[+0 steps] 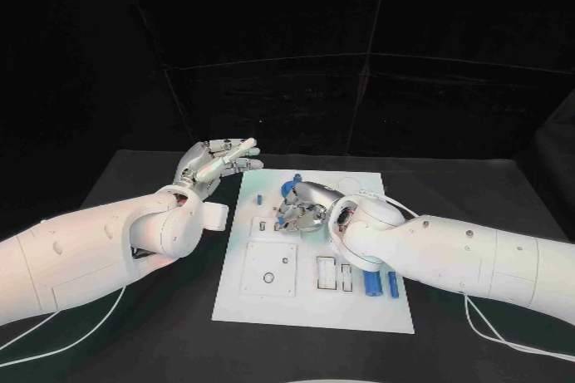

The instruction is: Assemble the parts on the task board

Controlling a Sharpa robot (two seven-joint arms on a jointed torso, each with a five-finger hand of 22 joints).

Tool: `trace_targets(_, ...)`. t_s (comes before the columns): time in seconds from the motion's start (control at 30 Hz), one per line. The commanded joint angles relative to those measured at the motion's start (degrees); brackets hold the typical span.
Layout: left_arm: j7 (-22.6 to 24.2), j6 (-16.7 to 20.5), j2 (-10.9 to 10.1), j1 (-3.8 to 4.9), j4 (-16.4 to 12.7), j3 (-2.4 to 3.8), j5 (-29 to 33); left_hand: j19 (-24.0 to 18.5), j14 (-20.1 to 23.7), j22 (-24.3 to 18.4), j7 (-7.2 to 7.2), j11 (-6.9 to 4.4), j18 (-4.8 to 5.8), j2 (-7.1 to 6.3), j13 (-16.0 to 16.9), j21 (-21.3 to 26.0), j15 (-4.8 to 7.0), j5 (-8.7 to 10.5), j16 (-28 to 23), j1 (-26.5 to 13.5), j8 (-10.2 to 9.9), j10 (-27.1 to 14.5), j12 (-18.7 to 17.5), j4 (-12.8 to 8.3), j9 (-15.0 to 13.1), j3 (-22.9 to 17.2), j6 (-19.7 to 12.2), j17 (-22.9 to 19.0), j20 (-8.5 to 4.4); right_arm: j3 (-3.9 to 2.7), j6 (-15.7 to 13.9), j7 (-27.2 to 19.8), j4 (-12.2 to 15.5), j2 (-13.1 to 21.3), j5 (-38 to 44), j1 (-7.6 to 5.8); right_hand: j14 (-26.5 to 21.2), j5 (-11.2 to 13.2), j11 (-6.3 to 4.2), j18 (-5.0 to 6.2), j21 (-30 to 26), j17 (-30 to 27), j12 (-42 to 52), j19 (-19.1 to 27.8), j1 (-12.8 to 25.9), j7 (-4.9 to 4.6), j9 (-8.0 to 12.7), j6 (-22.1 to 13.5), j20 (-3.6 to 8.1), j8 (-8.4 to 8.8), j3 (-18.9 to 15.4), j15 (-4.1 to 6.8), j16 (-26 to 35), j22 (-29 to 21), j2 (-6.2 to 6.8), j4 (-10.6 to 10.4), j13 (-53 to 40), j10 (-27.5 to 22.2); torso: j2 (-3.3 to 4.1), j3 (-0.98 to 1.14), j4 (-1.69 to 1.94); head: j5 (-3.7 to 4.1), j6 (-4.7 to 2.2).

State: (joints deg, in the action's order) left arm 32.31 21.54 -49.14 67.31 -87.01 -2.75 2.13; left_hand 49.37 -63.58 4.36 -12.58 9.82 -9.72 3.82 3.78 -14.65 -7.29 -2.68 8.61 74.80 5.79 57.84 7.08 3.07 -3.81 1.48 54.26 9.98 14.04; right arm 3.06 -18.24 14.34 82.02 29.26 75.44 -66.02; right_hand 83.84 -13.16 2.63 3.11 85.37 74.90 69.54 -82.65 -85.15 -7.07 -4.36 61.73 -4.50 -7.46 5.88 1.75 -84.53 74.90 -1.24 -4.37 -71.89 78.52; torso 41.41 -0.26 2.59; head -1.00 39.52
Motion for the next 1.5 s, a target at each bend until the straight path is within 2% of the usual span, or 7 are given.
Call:
trace_targets(0.03, 0.44, -0.62, 0.13, 0.10, 0.02, 0.06, 0.10, 0.32, -0.25, -0.07, -0.35, 0.21, -0.87, 0.34, -0.04, 0.24, -0.15, -0.29, -0.21, 0.13, -0.16, 0.14, -0.36, -0.41, 0.03, 0.00, 0.17, 0.06, 0.10, -0.01, 0.45, 0.23, -0.15, -0.07, 1.34, -0.04, 3.77, 0.01, -0.87, -0.71, -0.17, 3.10, -0.20, 0.27, 0.59, 0.46, -0.10, 0.81, 0.05, -0.31, 0.18, 0.35, 0.25, 5.05, 0.20, -0.02, 0.05, 0.42, 0.04, 0.03, -0.03, -0.03, 0.15)
trace_targets(0.23, 0.43, -0.67, 0.20, 0.10, 0.11, 0.06, 0.10, 0.32, -0.25, -0.08, -0.34, 0.21, -0.87, 0.35, -0.04, 0.24, -0.15, -0.29, -0.22, 0.13, -0.17, 0.15, -0.36, -0.42, 0.03, 0.00, 0.18, 0.06, 0.10, 0.00, 1.57, 0.66, -0.88, -0.19, 1.65, 0.01, 3.76, 0.04, -0.86, -0.69, -0.21, 3.07, -0.35, 0.33, 0.83, 0.45, -0.08, 0.79, 0.05, -0.25, 0.18, 0.35, 0.28, 4.97, 0.39, -0.04, 0.16, 0.35, 0.01, -0.05, -0.06, 0.00, 0.40)
trace_targets(0.5, 0.41, -0.72, 0.26, 0.09, 0.17, 0.05, 0.10, 0.34, -0.26, -0.11, -0.33, 0.20, -0.88, 0.41, -0.03, 0.29, -0.15, -0.29, -0.29, 0.18, -0.19, 0.21, -0.38, -0.53, 0.02, -0.03, 0.23, 0.08, 0.10, 0.00, 3.05, 1.05, -1.95, -0.51, 2.72, 0.17, 3.72, 0.39, -0.81, -0.68, -0.25, 2.94, -0.70, 0.39, 1.27, 0.36, 0.02, 0.57, 0.04, -0.01, 0.20, 0.32, 0.36, 4.92, 0.74, -0.08, 0.42, 0.15, 0.02, -0.01, -0.04, -0.08, 0.67)
trace_targets(0.7, 0.39, -0.73, 0.25, 0.09, 0.19, 0.05, 0.10, 0.34, -0.26, -0.11, -0.33, 0.20, -0.88, 0.41, -0.03, 0.29, -0.15, -0.29, -0.29, 0.18, -0.19, 0.21, -0.38, -0.53, 0.02, -0.03, 0.23, 0.08, 0.10, 0.00, 3.52, 1.14, -2.15, -0.53, 2.80, 0.27, 3.71, 0.51, -0.80, -0.68, -0.24, 2.90, -0.82, 0.37, 1.33, 0.35, 0.04, 0.53, 0.03, 0.04, 0.22, 0.31, 0.39, 4.95, 0.82, -0.06, 0.52, 0.08, -0.03, -0.07, -0.04, -0.06, 0.80)
trace_targets(1.2, 0.40, -0.76, 0.23, 0.08, 0.30, 0.05, 0.10, 0.34, -0.26, -0.12, -0.33, 0.20, -0.88, 0.41, -0.03, 0.30, -0.15, -0.29, -0.30, 0.18, -0.19, 0.22, -0.39, -0.54, 0.02, -0.03, 0.24, 0.09, 0.10, 0.00, 5.22, 2.40, -2.08, -0.10, 3.58, 0.37, 3.71, 0.64, -0.78, -0.68, -0.25, 2.87, -0.90, 0.39, 1.40, 0.34, 0.06, 0.52, 0.02, 0.08, 0.24, 0.30, 0.41, 4.93, 0.95, -0.03, 0.58, 0.03, 0.00, -0.03, -0.05, 0.15, 1.16)
trace_targets(1.5, 0.37, -0.79, 0.27, 0.08, 0.36, 0.05, 0.10, 0.35, -0.27, -0.13, -0.33, 0.20, -0.88, 0.43, -0.03, 0.32, -0.15, -0.29, -0.33, 0.18, -0.21, 0.24, -0.41, -0.58, 0.02, -0.03, 0.26, 0.10, 0.11, 0.01, 6.48, 2.82, -2.10, -0.05, 4.15, 0.39, 3.61, 1.01, -0.48, -0.57, -0.53, 2.49, -3.09, 0.79, 2.41, -0.05, 0.32, -0.36, -0.11, 0.82, 0.17, 0.08, 0.66, 4.44, 1.71, -0.30, 2.35, -1.25, -0.01, -0.06, -0.06, 0.25, 1.29)
